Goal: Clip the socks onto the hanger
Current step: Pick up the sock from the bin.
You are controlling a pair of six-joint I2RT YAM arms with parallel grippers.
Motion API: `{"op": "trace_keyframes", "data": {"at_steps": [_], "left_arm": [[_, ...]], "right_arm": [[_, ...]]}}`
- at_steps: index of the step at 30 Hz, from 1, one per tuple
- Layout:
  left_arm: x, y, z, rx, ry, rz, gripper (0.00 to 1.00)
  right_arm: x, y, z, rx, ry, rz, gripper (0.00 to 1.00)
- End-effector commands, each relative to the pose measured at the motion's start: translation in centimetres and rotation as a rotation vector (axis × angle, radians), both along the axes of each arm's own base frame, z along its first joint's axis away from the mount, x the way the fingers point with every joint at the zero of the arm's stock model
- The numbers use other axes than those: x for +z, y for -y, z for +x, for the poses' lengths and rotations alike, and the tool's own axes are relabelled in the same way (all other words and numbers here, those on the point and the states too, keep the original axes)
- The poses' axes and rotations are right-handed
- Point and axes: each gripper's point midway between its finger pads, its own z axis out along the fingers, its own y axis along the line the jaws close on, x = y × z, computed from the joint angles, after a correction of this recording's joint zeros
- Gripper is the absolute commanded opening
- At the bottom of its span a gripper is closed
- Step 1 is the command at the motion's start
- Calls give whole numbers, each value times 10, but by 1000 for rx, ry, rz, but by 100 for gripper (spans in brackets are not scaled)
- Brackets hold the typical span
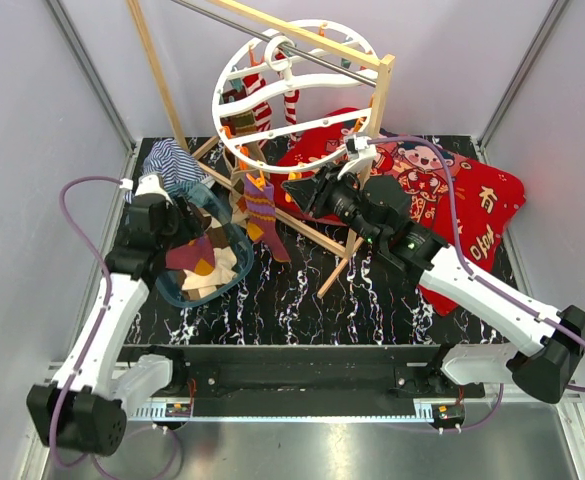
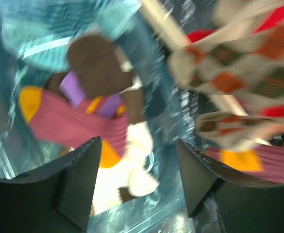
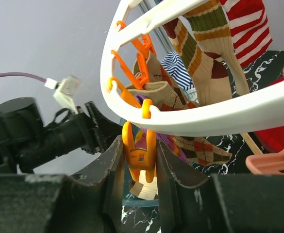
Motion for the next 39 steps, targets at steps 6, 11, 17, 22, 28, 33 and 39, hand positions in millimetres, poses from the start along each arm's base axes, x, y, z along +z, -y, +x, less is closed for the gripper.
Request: {"op": "trace_keyframes", "data": {"at_steps": [6, 11, 17, 22, 28, 33, 39], "left_arm": [[-58, -36, 25, 148, -215, -52, 51], [-86, -68, 49, 253, -310, -78, 39], [-117, -82, 68, 290, -382, -124, 32], [-122, -85, 85, 288, -390, -126, 32], [-127, -86, 99, 280, -396, -133, 32], [-140, -82, 101, 270, -423, -149, 33], [-154, -77, 97, 252, -460, -165, 30]], "right_arm": [[9, 9, 5, -34, 52, -1, 0], [10, 8, 7, -37, 59, 5, 0], [9, 6, 7, -27, 62, 7, 0], [7, 5, 8, -22, 61, 3, 0], [7, 5, 8, -21, 62, 4, 0], [5, 3, 9, -17, 58, 2, 0], [0, 1, 10, -14, 49, 1, 0]]}}
